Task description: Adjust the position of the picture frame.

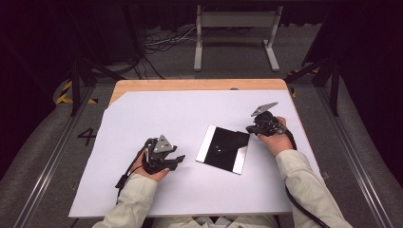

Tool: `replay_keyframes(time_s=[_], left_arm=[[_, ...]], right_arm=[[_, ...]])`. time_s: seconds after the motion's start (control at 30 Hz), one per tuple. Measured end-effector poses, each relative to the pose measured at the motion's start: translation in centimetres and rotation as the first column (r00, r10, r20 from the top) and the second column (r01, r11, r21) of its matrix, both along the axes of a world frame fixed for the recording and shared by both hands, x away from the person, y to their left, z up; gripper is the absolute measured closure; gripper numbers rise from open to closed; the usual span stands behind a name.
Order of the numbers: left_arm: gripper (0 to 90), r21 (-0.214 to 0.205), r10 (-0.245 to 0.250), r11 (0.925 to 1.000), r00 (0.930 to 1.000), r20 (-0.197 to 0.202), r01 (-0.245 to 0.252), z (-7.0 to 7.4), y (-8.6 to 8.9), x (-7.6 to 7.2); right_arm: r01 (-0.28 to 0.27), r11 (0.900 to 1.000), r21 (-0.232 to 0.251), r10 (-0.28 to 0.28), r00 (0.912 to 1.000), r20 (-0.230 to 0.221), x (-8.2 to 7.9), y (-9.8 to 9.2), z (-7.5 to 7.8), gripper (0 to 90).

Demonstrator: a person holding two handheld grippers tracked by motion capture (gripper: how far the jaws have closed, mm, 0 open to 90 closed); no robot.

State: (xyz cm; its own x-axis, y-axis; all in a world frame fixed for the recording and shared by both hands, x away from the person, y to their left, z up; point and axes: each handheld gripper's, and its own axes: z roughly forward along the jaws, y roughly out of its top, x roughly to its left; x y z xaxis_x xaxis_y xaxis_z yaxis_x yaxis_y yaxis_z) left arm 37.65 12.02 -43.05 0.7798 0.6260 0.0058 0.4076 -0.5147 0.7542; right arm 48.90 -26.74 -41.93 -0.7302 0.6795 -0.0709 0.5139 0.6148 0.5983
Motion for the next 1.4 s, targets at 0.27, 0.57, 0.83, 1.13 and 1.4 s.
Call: replay_keyframes(time_s=[0.27, 0.57, 0.83, 1.13, 1.4], left_arm=[[49.8, -0.001, 0.007, 1.0000, 0.9997, -0.024, -0.007, -0.1, 0.0, 0.1], [53.3, -0.003, 0.016, 0.9999, 0.9990, -0.042, -0.016, 0.1, 0.1, -0.1], [62.6, 0.009, 0.027, 0.9996, 0.9981, -0.056, -0.026, 0.2, 0.3, -0.1], [72.0, 0.007, 0.020, 0.9998, 0.9966, -0.080, -0.019, 0.3, 0.3, -0.3], [78.7, 0.003, 0.024, 0.9997, 0.9946, -0.101, -0.024, 0.3, 0.3, -0.4]], right_arm=[[-0.053, 0.9982, -0.029, 0.054, 0.9985, 0.010, -0.1, 0.2, -0.6, 90.0], [-0.125, 0.9859, -0.112, 0.121, 0.9918, -0.041, -1.9, 1.4, 0.0, 90.0], [-0.155, 0.9815, -0.113, 0.148, 0.9866, -0.070, -3.5, 1.7, 0.0, 90.0], [-0.182, 0.9791, -0.090, 0.174, 0.9803, -0.094, -6.4, 1.9, 0.0, 90.0], [-0.188, 0.9804, -0.059, 0.183, 0.9797, -0.081, -8.5, 2.1, -0.3, 90.0]])
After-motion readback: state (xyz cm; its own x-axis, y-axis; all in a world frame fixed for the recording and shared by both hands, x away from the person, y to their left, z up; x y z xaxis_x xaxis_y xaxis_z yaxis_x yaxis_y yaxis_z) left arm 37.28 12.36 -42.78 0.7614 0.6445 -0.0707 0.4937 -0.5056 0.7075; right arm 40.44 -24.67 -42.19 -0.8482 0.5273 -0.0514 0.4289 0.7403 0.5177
